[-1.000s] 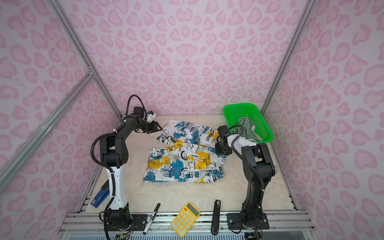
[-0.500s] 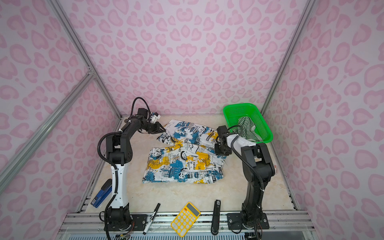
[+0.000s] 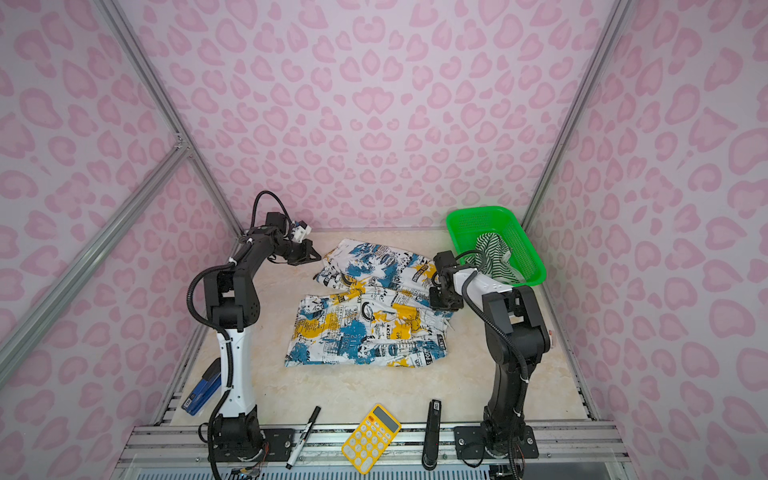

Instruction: Fold and stack the mixed laundry pile

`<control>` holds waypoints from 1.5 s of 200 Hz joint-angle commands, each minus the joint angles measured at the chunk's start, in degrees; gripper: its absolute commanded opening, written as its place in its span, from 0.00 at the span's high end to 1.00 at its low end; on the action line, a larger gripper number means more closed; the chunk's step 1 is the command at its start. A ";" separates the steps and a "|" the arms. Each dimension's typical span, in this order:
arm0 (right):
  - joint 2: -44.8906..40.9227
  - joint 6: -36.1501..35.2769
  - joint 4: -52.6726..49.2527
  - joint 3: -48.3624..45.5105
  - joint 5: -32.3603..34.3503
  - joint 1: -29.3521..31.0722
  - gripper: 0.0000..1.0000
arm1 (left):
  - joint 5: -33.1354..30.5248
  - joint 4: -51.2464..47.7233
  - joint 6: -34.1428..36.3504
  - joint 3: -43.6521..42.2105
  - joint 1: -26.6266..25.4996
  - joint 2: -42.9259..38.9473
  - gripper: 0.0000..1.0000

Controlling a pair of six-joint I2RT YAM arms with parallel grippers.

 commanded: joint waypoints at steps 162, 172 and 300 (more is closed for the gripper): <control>0.75 0.11 -1.18 0.20 0.33 0.35 0.61 | 1.17 -6.19 3.27 -5.38 -0.66 -3.04 0.88; 0.72 0.12 -1.18 0.27 0.45 0.35 0.61 | 1.63 -4.39 2.74 -7.27 -0.22 -4.87 0.91; 7.04 -1.52 -5.64 8.43 1.82 2.37 0.60 | -3.18 16.06 -3.90 -35.93 5.83 -23.76 0.97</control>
